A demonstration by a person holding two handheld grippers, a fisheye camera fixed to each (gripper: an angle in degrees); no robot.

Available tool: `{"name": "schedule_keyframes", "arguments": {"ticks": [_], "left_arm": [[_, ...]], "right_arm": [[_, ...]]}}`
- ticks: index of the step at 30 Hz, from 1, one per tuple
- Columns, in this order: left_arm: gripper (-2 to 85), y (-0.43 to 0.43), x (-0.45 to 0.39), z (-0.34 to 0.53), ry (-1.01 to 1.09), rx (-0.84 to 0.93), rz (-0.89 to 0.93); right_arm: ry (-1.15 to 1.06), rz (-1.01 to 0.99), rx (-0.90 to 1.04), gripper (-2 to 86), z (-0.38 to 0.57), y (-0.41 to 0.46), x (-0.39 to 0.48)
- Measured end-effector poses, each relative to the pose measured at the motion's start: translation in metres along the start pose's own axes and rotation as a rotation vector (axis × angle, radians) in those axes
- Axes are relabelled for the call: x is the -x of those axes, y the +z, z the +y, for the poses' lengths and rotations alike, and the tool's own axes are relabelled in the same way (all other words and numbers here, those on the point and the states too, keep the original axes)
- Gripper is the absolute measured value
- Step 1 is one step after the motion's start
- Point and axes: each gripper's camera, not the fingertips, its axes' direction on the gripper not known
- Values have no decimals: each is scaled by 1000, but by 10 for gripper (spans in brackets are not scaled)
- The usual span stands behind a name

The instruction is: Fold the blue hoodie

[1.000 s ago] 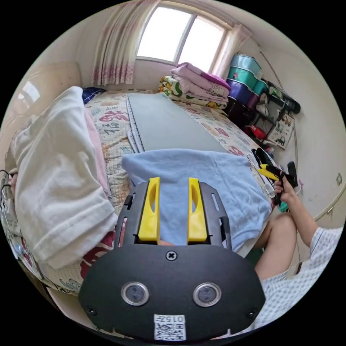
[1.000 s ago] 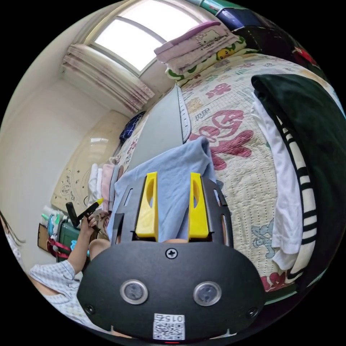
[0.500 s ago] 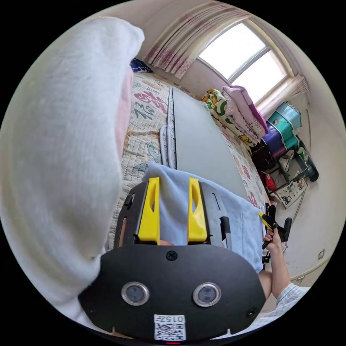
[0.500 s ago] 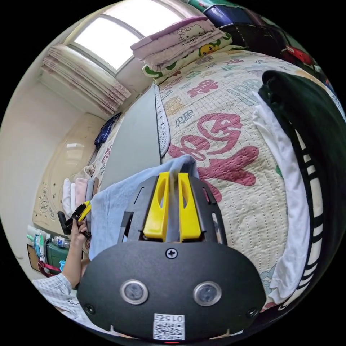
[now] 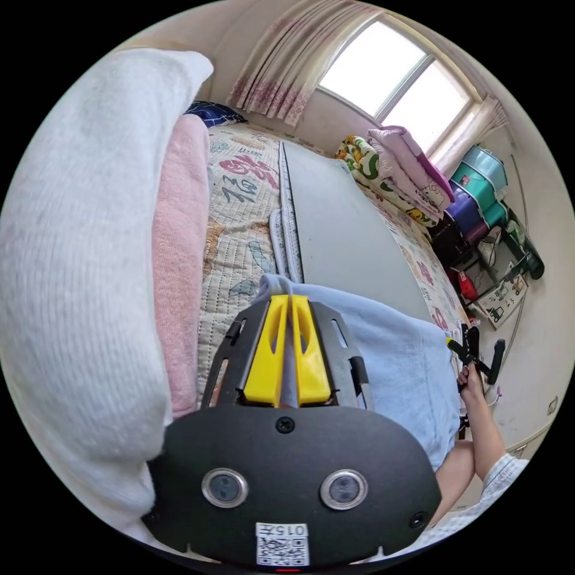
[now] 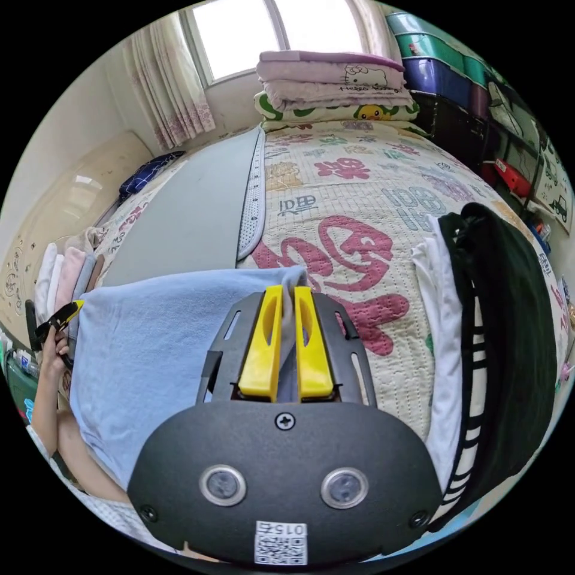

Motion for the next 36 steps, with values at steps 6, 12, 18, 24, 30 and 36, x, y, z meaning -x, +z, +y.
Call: {"name": "schedule_keyframes", "arguments": {"ticks": [6, 12, 18, 24, 30, 36], "left_arm": [[41, -4, 4, 1, -11, -10, 28], [75, 2, -2, -2, 34, 2, -7], [60, 9, -6, -5, 32, 6, -1], [33, 15, -14, -6, 49, 12, 6], [2, 13, -20, -9, 4, -34, -3], [27, 32, -33, -12, 2, 37, -79]], "right_arm": [[-35, 63, -121, 56, 85, -47, -3], [-613, -180, -131, 62, 221, -96, 149], [-895, -523, 41, 96, 380, -85, 302], [-907, -374, 168, 84, 448, -51, 363], [-845, -322, 217, 27, 470, -58, 364], [-790, -355, 268, 48, 473, -78, 349]]}}
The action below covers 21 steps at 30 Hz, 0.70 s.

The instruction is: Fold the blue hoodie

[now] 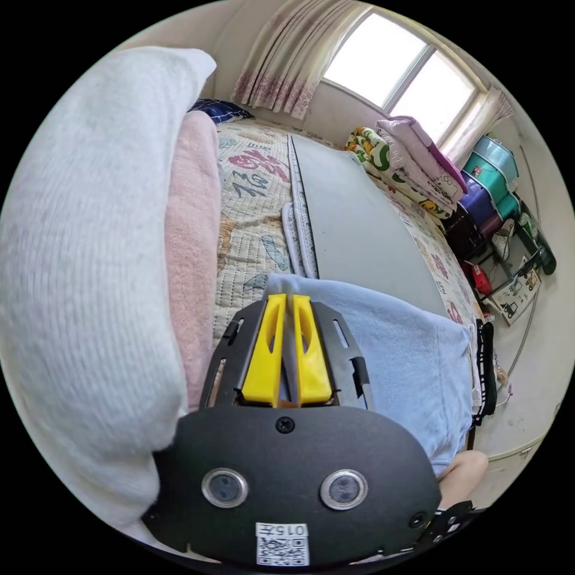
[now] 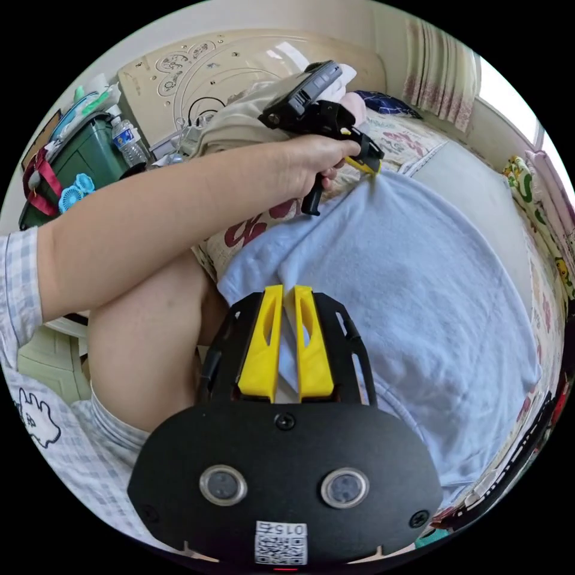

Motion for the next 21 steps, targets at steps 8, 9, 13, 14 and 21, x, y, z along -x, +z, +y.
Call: {"name": "schedule_keyframes", "arguments": {"ticks": [8, 9, 13, 14, 21], "left_arm": [[72, -46, -48, 36, 114, -33, 290], [68, -51, -55, 41, 159, -30, 328], [66, -70, -120, 77, 564, 107, 637], [73, -74, -138, 89, 676, 135, 673], [99, -50, -210, 158, 1101, 386, 624]], "right_arm": [[279, 88, -198, 75, 90, -144, -70], [319, 103, -208, 75, 98, -154, -79], [618, 152, -246, 78, 145, -204, -139], [686, 129, -268, 81, 152, -215, -151], [849, -63, -305, 98, 129, -243, -186]]}}
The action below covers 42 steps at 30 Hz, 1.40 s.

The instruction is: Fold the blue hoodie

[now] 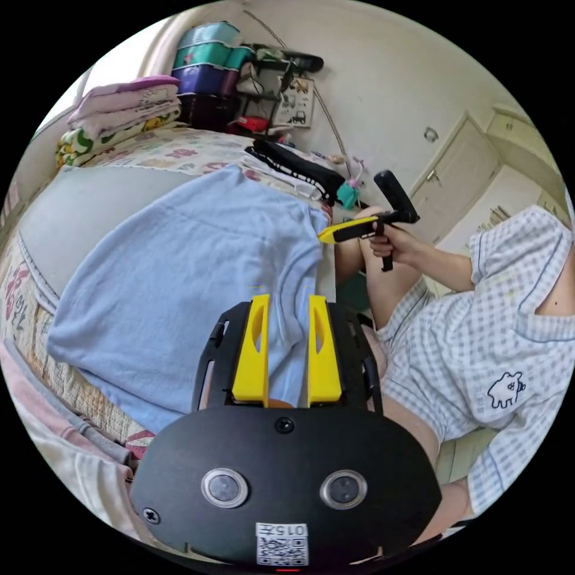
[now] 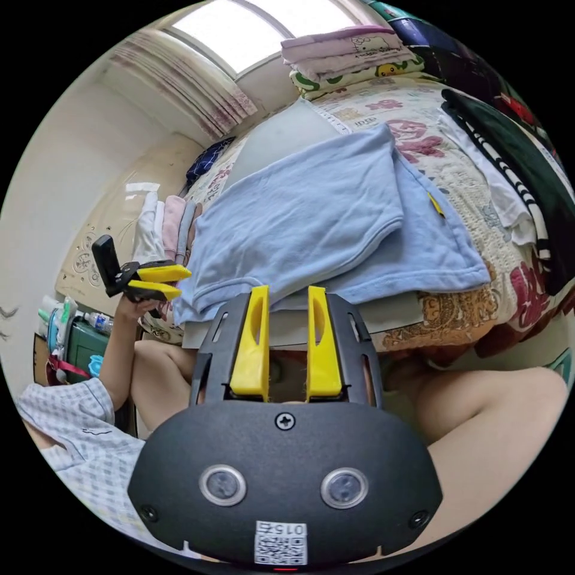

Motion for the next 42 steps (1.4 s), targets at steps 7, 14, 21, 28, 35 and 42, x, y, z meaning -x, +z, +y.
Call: {"name": "schedule_keyframes", "arguments": {"ticks": [7, 14, 21, 28, 35, 42], "left_arm": [[97, 45, -15, -16, 54, 160, -52], [90, 57, -34, -28, 97, 190, -116], [98, 28, -48, -35, 125, 95, -71], [124, 29, -36, -96, -13, -23, -160], [119, 66, 3, -226, -127, -96, -224], [116, 133, 55, -336, -265, -47, -286]], "right_arm": [[61, -23, 4, 42, -56, -27, 18], [45, -24, 28, 29, -104, -61, 29], [26, -6, -88, 52, -148, -133, 20], [341, 142, -242, 110, -177, -193, -46], [448, 120, -284, 145, -210, -204, -84], [444, 127, -270, 110, -222, -203, -99]]}}
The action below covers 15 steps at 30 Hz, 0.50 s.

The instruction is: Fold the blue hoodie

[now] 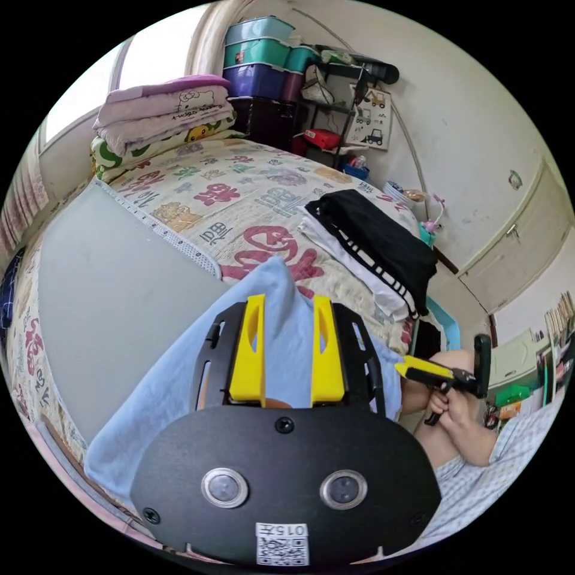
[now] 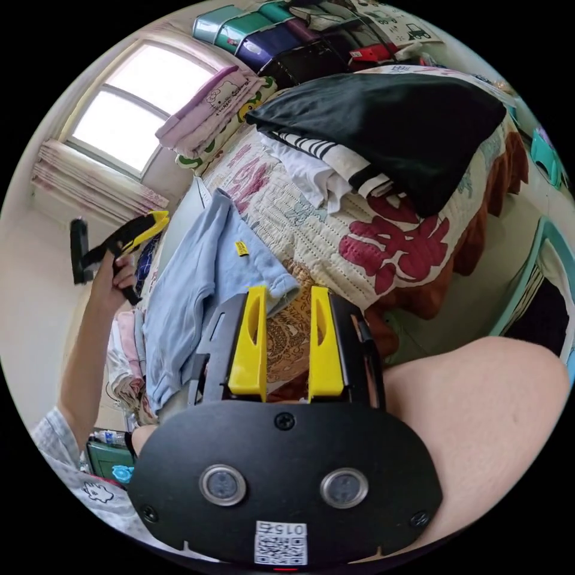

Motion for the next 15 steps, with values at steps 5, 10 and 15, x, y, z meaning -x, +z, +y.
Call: {"name": "schedule_keyframes", "arguments": {"ticks": [5, 10, 15], "left_arm": [[115, 66, 10, -46, -126, 105, -111], [96, 101, 18, -56, -154, 176, -162], [30, 94, 19, -42, -125, 142, -189]], "right_arm": [[-70, -20, 3, 87, 8, -6, -4], [-113, -19, 3, 66, 25, -7, -12], [-191, -56, -78, 20, 47, -28, -21]]}}
